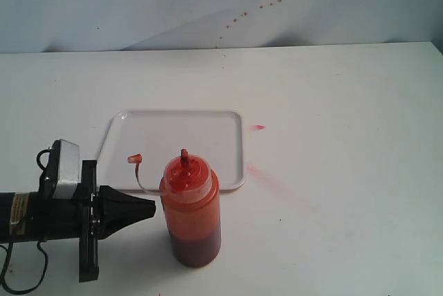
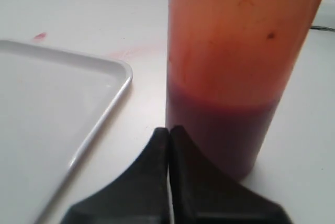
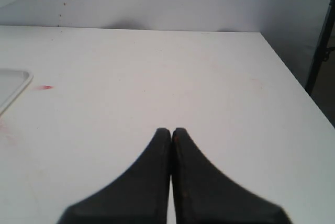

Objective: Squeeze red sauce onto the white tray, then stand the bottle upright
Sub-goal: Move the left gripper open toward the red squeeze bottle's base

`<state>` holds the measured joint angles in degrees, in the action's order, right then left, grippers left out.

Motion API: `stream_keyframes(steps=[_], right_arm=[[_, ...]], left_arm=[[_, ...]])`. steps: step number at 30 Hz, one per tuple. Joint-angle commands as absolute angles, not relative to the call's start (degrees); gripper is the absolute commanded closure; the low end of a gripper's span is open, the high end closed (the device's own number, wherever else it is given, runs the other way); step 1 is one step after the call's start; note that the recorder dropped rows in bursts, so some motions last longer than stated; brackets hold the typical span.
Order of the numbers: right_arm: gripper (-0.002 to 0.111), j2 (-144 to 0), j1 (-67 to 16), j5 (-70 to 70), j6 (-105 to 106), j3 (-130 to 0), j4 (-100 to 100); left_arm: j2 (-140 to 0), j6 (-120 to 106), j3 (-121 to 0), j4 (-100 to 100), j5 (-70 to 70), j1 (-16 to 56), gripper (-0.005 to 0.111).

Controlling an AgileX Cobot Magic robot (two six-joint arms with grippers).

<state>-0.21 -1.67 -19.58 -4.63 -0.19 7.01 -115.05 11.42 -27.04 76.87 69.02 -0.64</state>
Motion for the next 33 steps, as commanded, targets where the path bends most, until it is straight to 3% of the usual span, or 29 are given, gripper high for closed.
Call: stream_keyframes(steps=[1, 13, 17, 19, 21, 23, 33], right_arm=[[0.108, 0.0, -1.87, -19.15, -4.8, 0.0, 7.33], [0.108, 0.0, -1.87, -19.15, -4.8, 0.0, 7.33], [0.108, 0.0, -1.87, -19.15, -4.8, 0.0, 7.33], [0.108, 0.0, -1.87, -19.15, -4.8, 0.0, 7.33], [0.108, 0.0, -1.87, -19.15, -4.8, 0.0, 7.33], [0.108, 0.0, -1.87, -19.15, -4.8, 0.0, 7.33], [0.108, 0.0, -1.87, -19.15, -4.8, 0.0, 7.33]], left_arm=[[-115.28, 12.09, -27.29, 78.63, 69.96, -0.42, 0.106], [-115.28, 11.97, -27.29, 81.36, 69.96, -0.42, 0.103], [-115.28, 11.97, -27.29, 80.09, 69.96, -0.42, 0.076], [-115.28, 13.1, -27.29, 77.52, 69.96, -0.42, 0.053], [-115.28, 15.76, -27.29, 74.38, 69.96, -0.42, 0.023], [-115.28, 18.07, -27.29, 73.83, 69.96, -0.42, 0.002], [-115.28, 18.2, -27.29, 74.06, 69.96, -0.42, 0.003]])
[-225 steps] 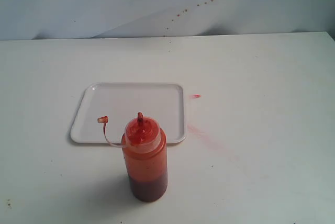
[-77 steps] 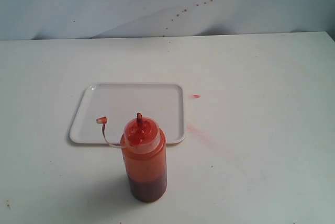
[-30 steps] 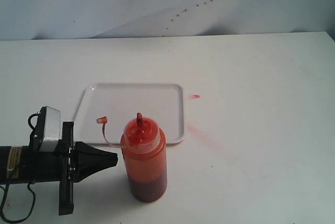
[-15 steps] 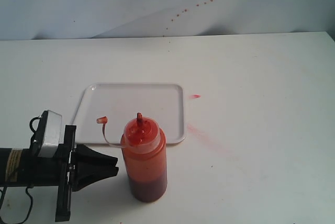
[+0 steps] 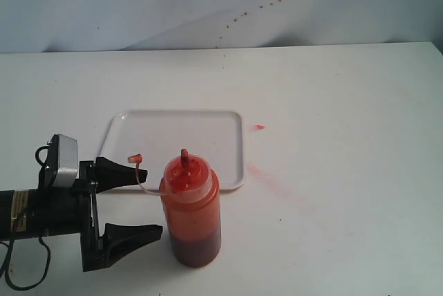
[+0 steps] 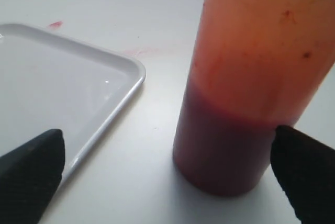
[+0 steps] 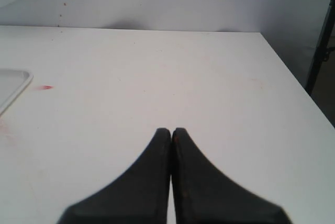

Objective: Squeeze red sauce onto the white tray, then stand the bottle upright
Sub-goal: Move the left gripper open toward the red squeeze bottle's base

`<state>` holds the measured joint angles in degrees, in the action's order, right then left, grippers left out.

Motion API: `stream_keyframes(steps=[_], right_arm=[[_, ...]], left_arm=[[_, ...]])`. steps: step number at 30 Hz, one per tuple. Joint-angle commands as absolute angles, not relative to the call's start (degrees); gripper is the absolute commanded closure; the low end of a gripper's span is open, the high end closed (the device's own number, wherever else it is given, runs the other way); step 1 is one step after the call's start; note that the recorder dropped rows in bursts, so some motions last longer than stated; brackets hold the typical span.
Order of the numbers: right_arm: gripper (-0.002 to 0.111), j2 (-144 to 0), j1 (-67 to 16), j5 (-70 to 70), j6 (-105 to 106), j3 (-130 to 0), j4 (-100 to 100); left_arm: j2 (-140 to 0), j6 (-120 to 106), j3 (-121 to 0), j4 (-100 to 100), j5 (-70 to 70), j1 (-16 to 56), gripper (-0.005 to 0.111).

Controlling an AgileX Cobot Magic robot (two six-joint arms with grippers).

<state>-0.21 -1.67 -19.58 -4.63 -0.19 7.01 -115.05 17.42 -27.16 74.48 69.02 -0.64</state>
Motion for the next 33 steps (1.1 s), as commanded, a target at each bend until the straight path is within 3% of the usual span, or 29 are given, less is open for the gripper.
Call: stream_keyframes(steps=[1, 33], right_arm=[[0.108, 0.0, -1.87, -19.15, -4.8, 0.0, 7.33], [0.108, 0.0, -1.87, -19.15, -4.8, 0.0, 7.33]], left_arm=[[-115.28, 18.2, -27.29, 74.2, 69.96, -0.42, 0.003], [-115.28, 12.99, -27.65, 75.98, 69.96, 0.04, 0.003]])
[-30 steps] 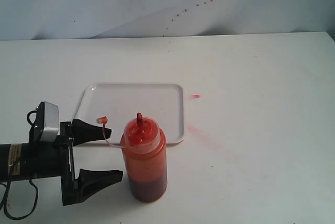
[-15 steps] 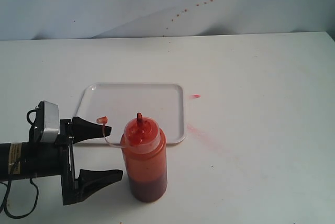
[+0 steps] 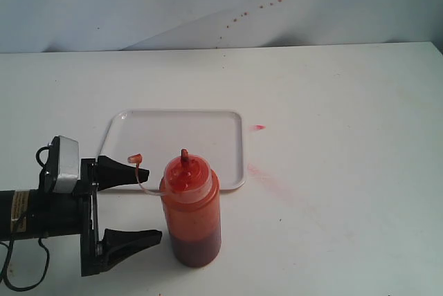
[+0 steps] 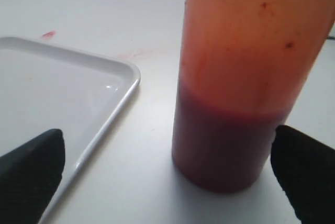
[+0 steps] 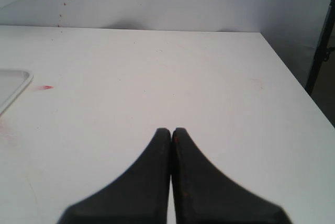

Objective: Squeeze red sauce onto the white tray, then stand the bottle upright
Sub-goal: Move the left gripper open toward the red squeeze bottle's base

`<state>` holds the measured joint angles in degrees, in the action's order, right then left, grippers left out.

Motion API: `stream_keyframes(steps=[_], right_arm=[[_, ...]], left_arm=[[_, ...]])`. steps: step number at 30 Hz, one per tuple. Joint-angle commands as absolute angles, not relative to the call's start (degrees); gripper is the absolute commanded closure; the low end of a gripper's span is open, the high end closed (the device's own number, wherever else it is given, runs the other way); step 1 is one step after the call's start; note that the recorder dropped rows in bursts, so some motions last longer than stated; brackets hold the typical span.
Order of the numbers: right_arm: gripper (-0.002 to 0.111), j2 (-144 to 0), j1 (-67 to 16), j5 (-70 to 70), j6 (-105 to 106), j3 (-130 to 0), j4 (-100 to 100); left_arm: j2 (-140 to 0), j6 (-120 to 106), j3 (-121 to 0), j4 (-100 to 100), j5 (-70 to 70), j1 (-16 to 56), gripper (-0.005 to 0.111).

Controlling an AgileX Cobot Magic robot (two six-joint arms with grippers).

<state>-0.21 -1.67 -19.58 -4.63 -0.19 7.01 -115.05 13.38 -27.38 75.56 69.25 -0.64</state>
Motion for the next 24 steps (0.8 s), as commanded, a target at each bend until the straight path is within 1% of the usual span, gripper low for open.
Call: stream_keyframes(steps=[1, 8, 24], right_arm=[[0.108, 0.0, -1.87, -19.15, -4.8, 0.0, 7.33], [0.108, 0.0, -1.87, -19.15, -4.8, 0.0, 7.33], [0.108, 0.0, -1.87, -19.15, -4.8, 0.0, 7.33]], left_arm=[[-115.28, 12.99, -27.65, 75.98, 69.96, 0.35, 0.003], [-115.28, 10.08, -27.65, 74.9, 69.96, 3.59, 0.003], [-115.28, 8.52, -27.65, 72.93, 69.96, 3.56, 0.003]])
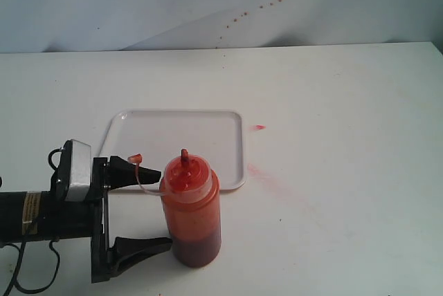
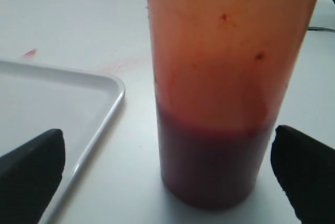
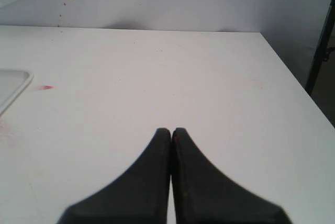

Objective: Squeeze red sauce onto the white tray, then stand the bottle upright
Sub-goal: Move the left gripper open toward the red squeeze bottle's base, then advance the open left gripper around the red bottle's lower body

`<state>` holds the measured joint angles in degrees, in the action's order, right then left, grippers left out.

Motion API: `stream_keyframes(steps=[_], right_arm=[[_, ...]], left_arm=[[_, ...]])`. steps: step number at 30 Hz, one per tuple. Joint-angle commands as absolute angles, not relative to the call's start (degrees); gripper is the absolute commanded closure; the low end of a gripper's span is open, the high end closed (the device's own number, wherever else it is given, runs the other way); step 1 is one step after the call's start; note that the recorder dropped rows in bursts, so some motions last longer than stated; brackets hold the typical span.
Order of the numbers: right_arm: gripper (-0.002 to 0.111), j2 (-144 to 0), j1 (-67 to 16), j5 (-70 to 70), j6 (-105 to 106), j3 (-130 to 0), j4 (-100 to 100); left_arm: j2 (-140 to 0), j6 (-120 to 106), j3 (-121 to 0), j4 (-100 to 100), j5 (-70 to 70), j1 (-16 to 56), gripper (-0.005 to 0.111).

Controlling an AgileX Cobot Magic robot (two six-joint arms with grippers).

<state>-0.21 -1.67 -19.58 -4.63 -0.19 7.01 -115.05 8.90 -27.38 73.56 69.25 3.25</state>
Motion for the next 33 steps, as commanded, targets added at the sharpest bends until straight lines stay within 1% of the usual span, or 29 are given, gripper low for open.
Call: stream_keyframes(steps=[1, 19, 26, 33], right_arm=[[0.108, 0.0, -1.87, -19.15, -4.8, 0.0, 7.33], [0.108, 0.0, -1.87, -19.15, -4.8, 0.0, 7.33], [0.108, 0.0, -1.87, -19.15, -4.8, 0.0, 7.33], [0.108, 0.0, -1.87, -19.15, -4.8, 0.0, 7.33]], left_arm=[[-115.28, 8.52, -27.65, 72.93, 69.96, 3.56, 0.003], [-115.28, 8.52, -27.78, 72.06, 69.96, 3.56, 0.003], [-115.28, 15.01, -30.8, 77.15, 69.96, 3.56, 0.003], [-115.28, 14.5, -31.04, 77.03, 69.96, 3.56, 0.003]])
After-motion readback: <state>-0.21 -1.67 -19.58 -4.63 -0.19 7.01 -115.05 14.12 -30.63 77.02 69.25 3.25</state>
